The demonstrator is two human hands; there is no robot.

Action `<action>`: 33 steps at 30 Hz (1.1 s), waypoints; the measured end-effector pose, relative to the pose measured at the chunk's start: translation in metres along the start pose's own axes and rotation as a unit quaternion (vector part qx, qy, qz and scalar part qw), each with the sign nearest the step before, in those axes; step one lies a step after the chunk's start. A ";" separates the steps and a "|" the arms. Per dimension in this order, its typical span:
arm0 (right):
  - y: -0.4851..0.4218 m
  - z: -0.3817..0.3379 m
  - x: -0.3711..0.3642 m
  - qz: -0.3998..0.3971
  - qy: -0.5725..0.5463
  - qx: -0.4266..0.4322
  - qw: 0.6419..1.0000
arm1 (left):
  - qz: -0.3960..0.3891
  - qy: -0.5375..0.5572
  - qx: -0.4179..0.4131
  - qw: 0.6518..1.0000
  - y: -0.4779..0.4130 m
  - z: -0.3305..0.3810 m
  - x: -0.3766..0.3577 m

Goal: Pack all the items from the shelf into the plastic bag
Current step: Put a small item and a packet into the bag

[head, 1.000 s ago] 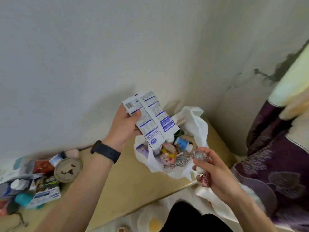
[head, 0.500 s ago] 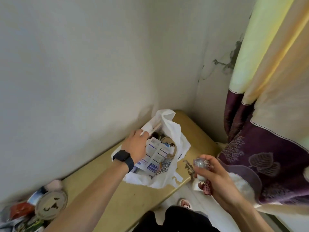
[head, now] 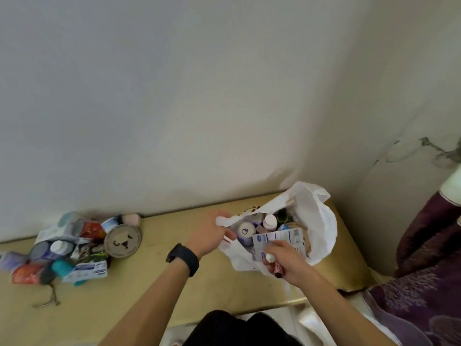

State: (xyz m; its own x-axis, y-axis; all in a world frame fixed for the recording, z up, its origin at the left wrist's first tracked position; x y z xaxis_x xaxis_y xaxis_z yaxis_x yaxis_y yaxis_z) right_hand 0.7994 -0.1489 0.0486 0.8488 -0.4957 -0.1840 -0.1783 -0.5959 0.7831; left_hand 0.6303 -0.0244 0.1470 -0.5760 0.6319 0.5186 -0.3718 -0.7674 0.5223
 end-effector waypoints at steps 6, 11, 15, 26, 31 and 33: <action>-0.036 -0.001 -0.027 -0.013 0.258 -0.053 0.965 | -0.017 0.021 -0.034 0.999 0.014 -0.008 0.010; -0.044 -0.001 -0.041 0.010 0.295 -0.023 0.955 | -0.029 0.029 -0.046 0.998 0.021 -0.013 0.011; -0.045 0.010 -0.032 0.055 0.331 -0.026 0.942 | -0.030 0.025 -0.052 0.998 0.020 -0.011 0.010; -0.035 0.017 -0.030 -0.027 0.335 0.004 0.942 | -0.029 -0.010 -0.079 0.996 0.029 -0.017 -0.005; -0.025 0.024 -0.024 -0.007 0.535 0.081 0.841 | 0.008 -0.036 -0.063 0.997 0.033 -0.031 0.002; -0.011 0.023 -0.021 -0.017 0.566 0.114 0.816 | 0.020 -0.038 -0.060 0.997 0.035 -0.037 0.002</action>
State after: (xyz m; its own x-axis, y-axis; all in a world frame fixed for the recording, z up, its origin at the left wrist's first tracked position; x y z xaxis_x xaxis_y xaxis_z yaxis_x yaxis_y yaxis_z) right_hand 0.7716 -0.1467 0.0300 0.7479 0.3483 0.5651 -0.1232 -0.7637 0.6337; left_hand 0.5895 -0.0543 0.1415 -0.5368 0.6038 0.5893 -0.4364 -0.7965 0.4186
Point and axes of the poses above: each hand's wrist, its own y-axis away from the middle knuckle, its own x-axis out of the back of the hand, z = x × y, the point moved 1 cm from there along -y, towards the middle knuckle
